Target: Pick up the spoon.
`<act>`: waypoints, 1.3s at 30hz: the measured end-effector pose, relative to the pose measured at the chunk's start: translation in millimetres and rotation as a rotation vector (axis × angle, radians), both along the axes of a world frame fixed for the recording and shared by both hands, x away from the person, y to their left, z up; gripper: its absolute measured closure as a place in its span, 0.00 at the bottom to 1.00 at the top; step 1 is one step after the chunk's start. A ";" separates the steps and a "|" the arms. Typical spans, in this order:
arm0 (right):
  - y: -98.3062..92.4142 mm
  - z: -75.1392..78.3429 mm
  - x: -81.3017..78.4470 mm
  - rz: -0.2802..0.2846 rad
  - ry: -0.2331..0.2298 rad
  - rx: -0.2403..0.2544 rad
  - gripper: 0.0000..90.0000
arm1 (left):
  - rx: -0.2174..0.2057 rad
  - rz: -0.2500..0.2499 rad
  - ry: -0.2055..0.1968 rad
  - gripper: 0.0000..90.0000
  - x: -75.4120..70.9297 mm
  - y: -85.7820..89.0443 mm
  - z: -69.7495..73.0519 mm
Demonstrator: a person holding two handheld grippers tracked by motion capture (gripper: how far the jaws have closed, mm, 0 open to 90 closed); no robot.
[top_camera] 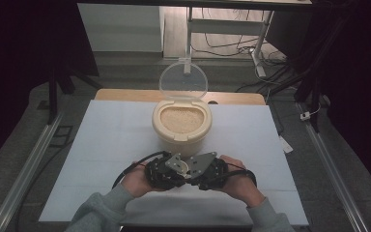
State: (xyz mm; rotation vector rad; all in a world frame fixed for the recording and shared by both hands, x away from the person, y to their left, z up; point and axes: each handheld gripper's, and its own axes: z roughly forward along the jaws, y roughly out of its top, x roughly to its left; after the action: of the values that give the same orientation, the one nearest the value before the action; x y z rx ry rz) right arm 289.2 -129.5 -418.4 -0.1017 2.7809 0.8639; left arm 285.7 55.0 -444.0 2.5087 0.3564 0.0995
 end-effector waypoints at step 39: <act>-47.0 -18.0 -18.3 -0.758 0.278 0.672 0.54 | -0.108 0.124 -0.160 0.89 -8.2 6.6 8.3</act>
State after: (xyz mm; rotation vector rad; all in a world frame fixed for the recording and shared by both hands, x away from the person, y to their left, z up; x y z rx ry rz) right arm 270.9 -176.5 -436.5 1.1550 2.2402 1.5536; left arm 277.5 61.6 -435.7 2.3526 0.4386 0.3196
